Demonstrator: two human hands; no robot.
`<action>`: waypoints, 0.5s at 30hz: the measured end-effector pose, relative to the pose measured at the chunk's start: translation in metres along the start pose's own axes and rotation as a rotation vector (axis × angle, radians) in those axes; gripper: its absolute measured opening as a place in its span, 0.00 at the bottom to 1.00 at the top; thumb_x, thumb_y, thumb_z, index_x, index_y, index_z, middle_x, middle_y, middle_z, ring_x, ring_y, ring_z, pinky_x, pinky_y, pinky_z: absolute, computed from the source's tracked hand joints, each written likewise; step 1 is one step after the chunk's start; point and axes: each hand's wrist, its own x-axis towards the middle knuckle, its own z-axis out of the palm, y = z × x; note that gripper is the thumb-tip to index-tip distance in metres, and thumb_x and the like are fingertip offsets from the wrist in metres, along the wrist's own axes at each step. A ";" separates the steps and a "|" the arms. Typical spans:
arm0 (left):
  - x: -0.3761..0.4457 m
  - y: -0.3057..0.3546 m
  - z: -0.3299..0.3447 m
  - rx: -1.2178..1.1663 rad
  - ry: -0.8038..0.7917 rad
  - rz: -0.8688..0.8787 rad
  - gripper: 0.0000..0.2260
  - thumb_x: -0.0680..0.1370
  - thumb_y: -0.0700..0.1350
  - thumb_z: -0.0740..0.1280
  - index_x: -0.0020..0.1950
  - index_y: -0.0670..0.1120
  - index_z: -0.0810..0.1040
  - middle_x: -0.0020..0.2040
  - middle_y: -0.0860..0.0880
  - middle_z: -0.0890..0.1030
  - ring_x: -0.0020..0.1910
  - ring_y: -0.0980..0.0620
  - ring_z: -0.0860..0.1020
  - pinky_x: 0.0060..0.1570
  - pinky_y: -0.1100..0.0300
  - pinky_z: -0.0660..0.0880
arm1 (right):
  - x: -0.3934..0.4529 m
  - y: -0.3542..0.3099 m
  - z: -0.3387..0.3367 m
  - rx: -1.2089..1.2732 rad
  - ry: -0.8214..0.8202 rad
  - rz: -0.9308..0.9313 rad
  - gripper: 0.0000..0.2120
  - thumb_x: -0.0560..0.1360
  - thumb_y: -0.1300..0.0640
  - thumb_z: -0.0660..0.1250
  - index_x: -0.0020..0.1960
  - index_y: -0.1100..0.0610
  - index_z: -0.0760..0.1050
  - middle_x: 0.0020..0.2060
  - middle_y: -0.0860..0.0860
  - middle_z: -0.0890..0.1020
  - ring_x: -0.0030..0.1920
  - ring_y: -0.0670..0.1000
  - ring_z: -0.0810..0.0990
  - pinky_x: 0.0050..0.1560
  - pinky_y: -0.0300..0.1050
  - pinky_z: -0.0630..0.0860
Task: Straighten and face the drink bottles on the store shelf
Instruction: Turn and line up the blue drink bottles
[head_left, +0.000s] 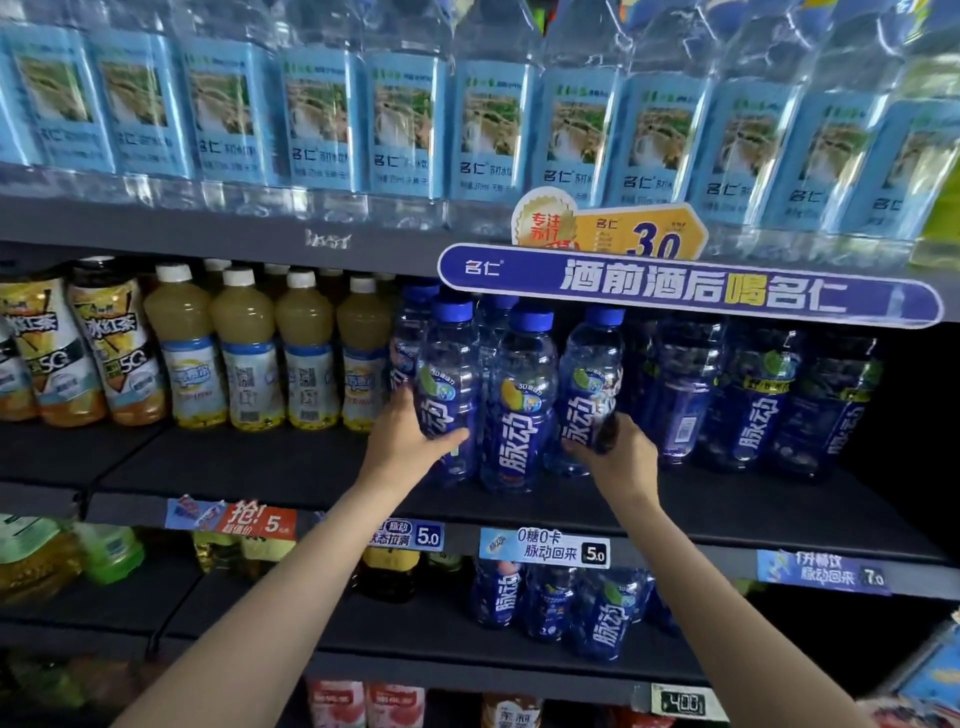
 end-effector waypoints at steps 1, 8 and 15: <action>0.001 -0.001 0.001 0.003 0.001 0.001 0.33 0.69 0.51 0.75 0.67 0.38 0.66 0.63 0.42 0.74 0.62 0.44 0.73 0.60 0.54 0.71 | 0.009 -0.004 0.003 -0.005 -0.005 0.008 0.20 0.68 0.52 0.76 0.43 0.60 0.67 0.40 0.55 0.76 0.42 0.57 0.75 0.38 0.44 0.64; 0.001 -0.005 0.002 -0.059 0.013 0.020 0.30 0.68 0.49 0.76 0.64 0.42 0.67 0.60 0.46 0.76 0.59 0.48 0.74 0.56 0.57 0.72 | 0.061 -0.027 0.028 -0.031 -0.077 0.070 0.24 0.71 0.57 0.73 0.61 0.67 0.69 0.57 0.63 0.78 0.58 0.62 0.76 0.48 0.49 0.70; 0.003 -0.009 0.001 -0.069 -0.008 0.018 0.34 0.67 0.52 0.76 0.68 0.44 0.65 0.63 0.47 0.74 0.62 0.49 0.72 0.60 0.56 0.70 | 0.028 -0.022 0.016 0.641 -0.183 0.112 0.20 0.72 0.46 0.70 0.58 0.57 0.76 0.57 0.56 0.81 0.59 0.54 0.78 0.64 0.52 0.72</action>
